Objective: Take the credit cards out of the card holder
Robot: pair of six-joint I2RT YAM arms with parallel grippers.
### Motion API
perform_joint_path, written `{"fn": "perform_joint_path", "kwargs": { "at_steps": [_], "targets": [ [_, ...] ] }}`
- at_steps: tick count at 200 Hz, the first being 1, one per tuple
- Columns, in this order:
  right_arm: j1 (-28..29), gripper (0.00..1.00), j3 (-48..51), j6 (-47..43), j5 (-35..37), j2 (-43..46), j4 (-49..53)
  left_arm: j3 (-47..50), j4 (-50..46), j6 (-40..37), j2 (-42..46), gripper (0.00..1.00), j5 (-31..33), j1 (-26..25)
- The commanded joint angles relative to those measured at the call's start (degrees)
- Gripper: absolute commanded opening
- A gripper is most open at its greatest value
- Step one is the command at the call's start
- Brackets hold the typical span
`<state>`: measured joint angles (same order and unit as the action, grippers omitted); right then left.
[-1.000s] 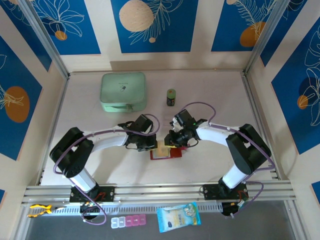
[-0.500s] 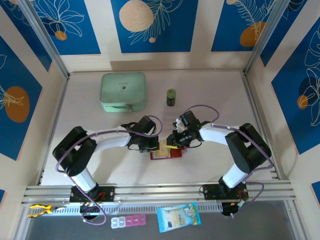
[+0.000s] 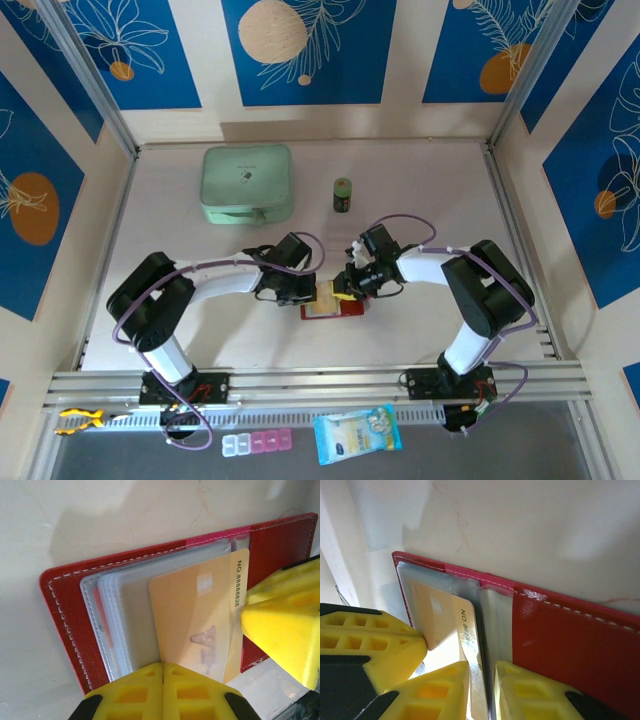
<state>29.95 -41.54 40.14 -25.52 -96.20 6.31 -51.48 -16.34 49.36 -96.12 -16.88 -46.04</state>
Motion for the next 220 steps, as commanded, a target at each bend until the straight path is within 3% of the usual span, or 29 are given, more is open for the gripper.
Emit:
{"fn": "perform_joint_path", "kwargs": {
  "at_steps": [1,124,220],
  "targets": [
    [-0.24,0.2,0.69,0.31,-3.19,-1.33,-1.32,-0.44,-2.21,-0.76,-1.93,0.0,0.85,-0.63],
    [-0.46,0.11,0.85,-0.1,-3.99,-0.43,-1.88,-0.55,-2.29,-0.79,-2.15,0.0,0.81,-0.55],
    [-5.28,0.09,2.48,-4.76,-1.54,6.37,5.48,-0.46,-2.47,-0.76,-1.84,0.0,0.8,-0.58]
  ]
}}
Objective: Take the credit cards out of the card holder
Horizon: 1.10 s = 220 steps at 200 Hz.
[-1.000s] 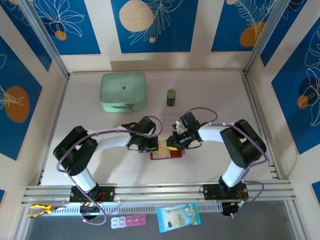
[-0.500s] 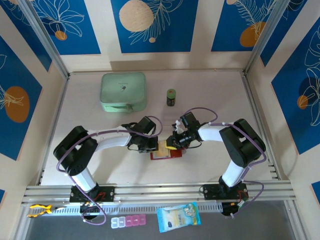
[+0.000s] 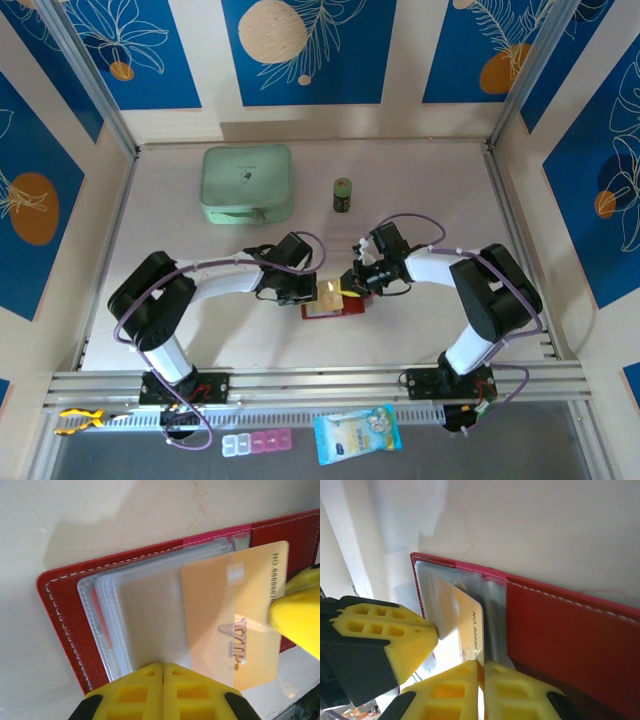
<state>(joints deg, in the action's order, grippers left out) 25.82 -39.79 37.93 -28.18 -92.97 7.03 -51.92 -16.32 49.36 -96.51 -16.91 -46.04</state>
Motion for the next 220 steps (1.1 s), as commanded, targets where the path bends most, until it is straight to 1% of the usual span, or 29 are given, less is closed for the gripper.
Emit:
{"fn": "perform_joint_path", "kwargs": {
  "at_steps": [1,70,114,192,220],
  "targets": [
    [-1.18,0.09,0.75,-2.62,1.21,3.23,4.98,-0.02,-2.45,-0.76,-1.47,0.0,0.82,-0.56],
    [-1.23,0.09,-2.67,-5.82,5.69,8.05,13.54,0.15,-1.95,-0.6,-1.35,0.0,0.48,-0.63],
    [1.02,0.08,-4.68,-6.47,7.61,7.12,15.43,0.42,-1.53,-0.52,-1.3,0.0,0.39,-0.6],
    [5.81,0.09,-9.09,-6.64,13.87,5.06,18.53,0.76,-0.91,-0.34,-1.38,0.0,0.12,-0.61],
    [7.17,0.14,-10.38,-6.13,15.12,4.73,20.13,0.88,-0.65,-0.33,-1.32,0.0,0.05,-0.56]
  ]
}}
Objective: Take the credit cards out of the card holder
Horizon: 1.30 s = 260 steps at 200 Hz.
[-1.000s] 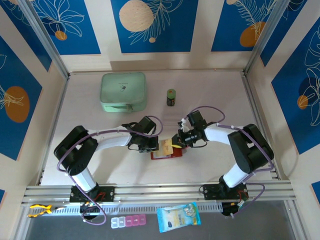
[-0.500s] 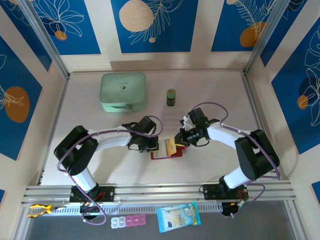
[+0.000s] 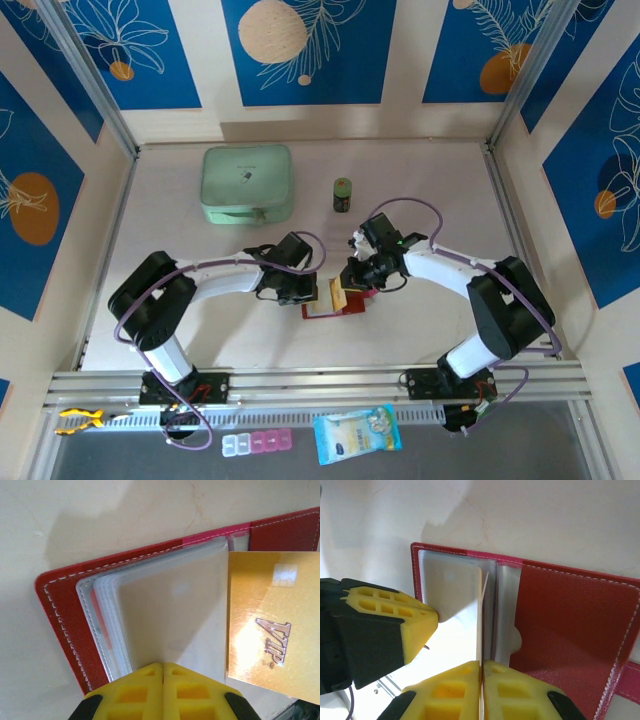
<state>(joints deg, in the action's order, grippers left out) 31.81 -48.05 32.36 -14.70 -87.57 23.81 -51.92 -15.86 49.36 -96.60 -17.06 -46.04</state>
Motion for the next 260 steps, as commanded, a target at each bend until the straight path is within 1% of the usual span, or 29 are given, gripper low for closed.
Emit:
{"fn": "perform_joint_path", "kwargs": {
  "at_steps": [1,53,118,173,194,231,260],
  "targets": [
    [1.21,0.14,-2.17,-0.55,1.7,-0.67,3.43,0.87,-1.11,-0.32,-1.23,0.0,0.2,-0.55],
    [2.94,0.16,-2.77,2.08,4.18,0.99,7.15,1.03,-0.62,-0.32,-1.34,0.0,-0.08,-0.55],
    [3.28,0.15,-2.31,2.99,4.68,1.0,7.22,1.39,-0.49,-0.25,-1.01,0.0,-0.08,-0.57],
    [3.36,0.05,-2.49,3.15,4.72,1.52,7.26,1.41,-0.29,-0.14,-0.67,0.0,0.05,-0.58],
    [3.26,0.04,-2.55,3.03,4.85,2.79,7.44,1.23,-0.23,-0.23,-0.61,0.0,0.01,-0.57],
    [2.82,0.0,-4.82,-1.7,6.09,4.05,11.85,0.59,-0.56,-0.28,-0.47,0.02,-0.63,-0.52],
    [2.49,0.0,-6.88,-9.7,6.76,5.17,15.2,-0.65,-1.74,-0.5,0.98,0.06,-0.55,-0.52]
  ]
}}
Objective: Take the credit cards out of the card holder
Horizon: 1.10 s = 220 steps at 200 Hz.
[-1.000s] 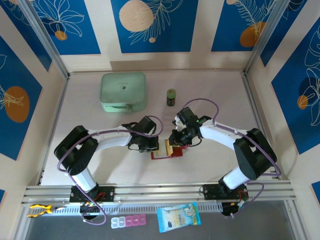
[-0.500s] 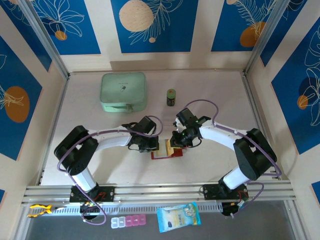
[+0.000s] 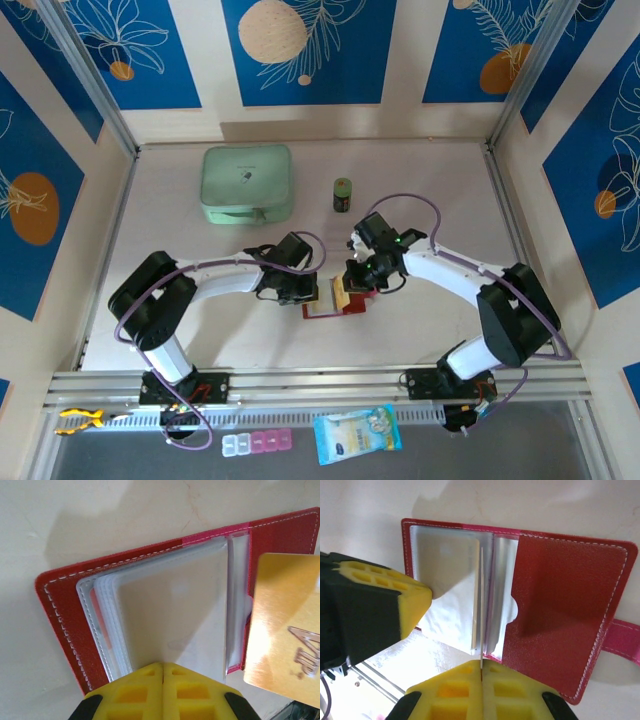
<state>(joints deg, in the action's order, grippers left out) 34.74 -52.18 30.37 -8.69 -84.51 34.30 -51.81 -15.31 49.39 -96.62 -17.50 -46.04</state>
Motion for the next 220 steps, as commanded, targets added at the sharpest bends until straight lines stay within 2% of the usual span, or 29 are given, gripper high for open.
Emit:
{"fn": "perform_joint_path", "kwargs": {
  "at_steps": [1,31,78,117,140,161,220],
  "targets": [
    [-0.41,0.0,-2.84,-8.1,0.72,2.13,4.8,-0.75,-2.36,-0.57,1.09,0.06,-0.1,-0.53],
    [-0.76,0.0,-4.89,-19.81,0.97,3.03,7.98,-2.32,-4.05,-1.13,2.76,0.08,0.49,-0.52],
    [-2.17,0.0,-11.01,-43.28,1.59,1.17,16.59,-1.21,-4.66,-1.83,6.63,0.08,3.35,0.01],
    [-1.95,0.0,-16.27,-60.11,8.55,-0.71,19.66,0.46,-3.99,-1.84,8.27,0.08,3.71,0.69],
    [-2.11,0.0,-19.88,-68.55,9.66,-2.77,21.46,1.87,-3.73,-1.71,9.56,0.08,4.43,1.17],
    [-2.6,0.0,-22.78,-73.73,11.48,-5.47,20.81,3.4,-3.15,-1.51,10.86,0.08,4.6,2.25],
    [-6.44,0.0,-36.17,-80.63,13.63,-17.78,25.12,6.09,-2.49,-2.09,13.12,0.08,3.46,5.25]
  ]
}}
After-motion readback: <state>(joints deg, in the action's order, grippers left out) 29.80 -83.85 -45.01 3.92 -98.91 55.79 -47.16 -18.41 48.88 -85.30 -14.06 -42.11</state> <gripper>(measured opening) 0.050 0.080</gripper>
